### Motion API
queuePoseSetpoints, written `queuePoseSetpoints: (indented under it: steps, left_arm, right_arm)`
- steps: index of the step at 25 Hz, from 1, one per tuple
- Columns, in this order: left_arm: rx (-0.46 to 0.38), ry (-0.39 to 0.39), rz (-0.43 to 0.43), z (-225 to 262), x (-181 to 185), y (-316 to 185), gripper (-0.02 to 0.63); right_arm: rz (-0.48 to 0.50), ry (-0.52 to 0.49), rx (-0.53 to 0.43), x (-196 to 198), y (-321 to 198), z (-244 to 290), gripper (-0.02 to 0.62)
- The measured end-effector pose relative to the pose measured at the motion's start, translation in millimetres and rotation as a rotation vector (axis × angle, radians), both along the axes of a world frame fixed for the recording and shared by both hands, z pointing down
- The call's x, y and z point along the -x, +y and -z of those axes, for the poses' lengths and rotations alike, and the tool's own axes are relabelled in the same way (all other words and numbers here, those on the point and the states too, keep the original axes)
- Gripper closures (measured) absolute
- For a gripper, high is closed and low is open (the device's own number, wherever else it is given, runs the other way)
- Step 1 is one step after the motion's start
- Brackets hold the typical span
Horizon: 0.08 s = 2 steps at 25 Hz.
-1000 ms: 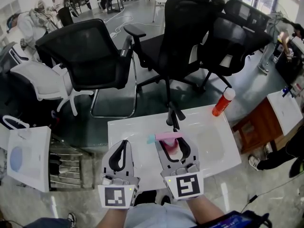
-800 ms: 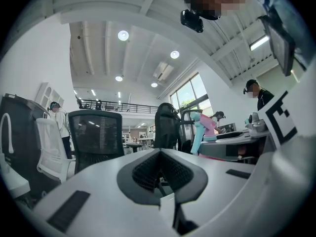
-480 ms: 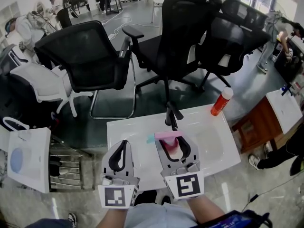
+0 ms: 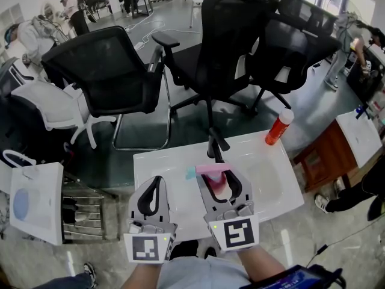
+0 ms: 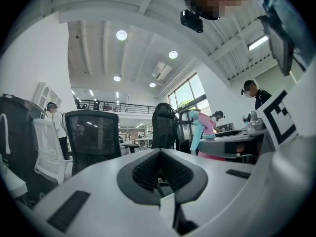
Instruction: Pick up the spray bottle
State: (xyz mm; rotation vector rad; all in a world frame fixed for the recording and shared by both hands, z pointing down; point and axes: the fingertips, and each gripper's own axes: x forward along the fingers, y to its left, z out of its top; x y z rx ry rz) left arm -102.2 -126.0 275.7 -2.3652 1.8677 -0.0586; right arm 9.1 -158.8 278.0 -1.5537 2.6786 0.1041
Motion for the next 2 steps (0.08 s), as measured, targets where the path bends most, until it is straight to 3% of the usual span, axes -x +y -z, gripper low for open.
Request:
queuePoseSetpoints:
  steps: [2]
  left_arm:
    - [0.001, -0.024, 0.000, -2.2, -0.1, -1.2, 0.590]
  right_arm:
    - [-0.001, 0.002, 0.000, -1.5, -1.2, -0.7, 0.367]
